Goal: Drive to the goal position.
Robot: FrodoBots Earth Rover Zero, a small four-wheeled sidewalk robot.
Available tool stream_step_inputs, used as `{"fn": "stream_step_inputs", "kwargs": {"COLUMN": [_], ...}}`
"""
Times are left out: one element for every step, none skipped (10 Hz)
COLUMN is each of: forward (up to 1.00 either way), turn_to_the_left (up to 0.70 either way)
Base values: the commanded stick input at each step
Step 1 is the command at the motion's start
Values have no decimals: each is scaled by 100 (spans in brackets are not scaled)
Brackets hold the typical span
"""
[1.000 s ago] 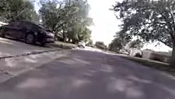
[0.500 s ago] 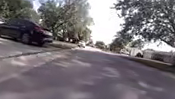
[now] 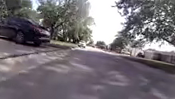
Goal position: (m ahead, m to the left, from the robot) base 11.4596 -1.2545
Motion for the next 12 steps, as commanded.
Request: {"fn": "stream_step_inputs", "kwargs": {"forward": [100, 100, 100, 100, 100, 100, 100, 100, 100, 100, 100, 100], "turn_to_the_left": [15, 15, 2, 0, 0, 0, 0, 0, 0, 0, 0, 0]}}
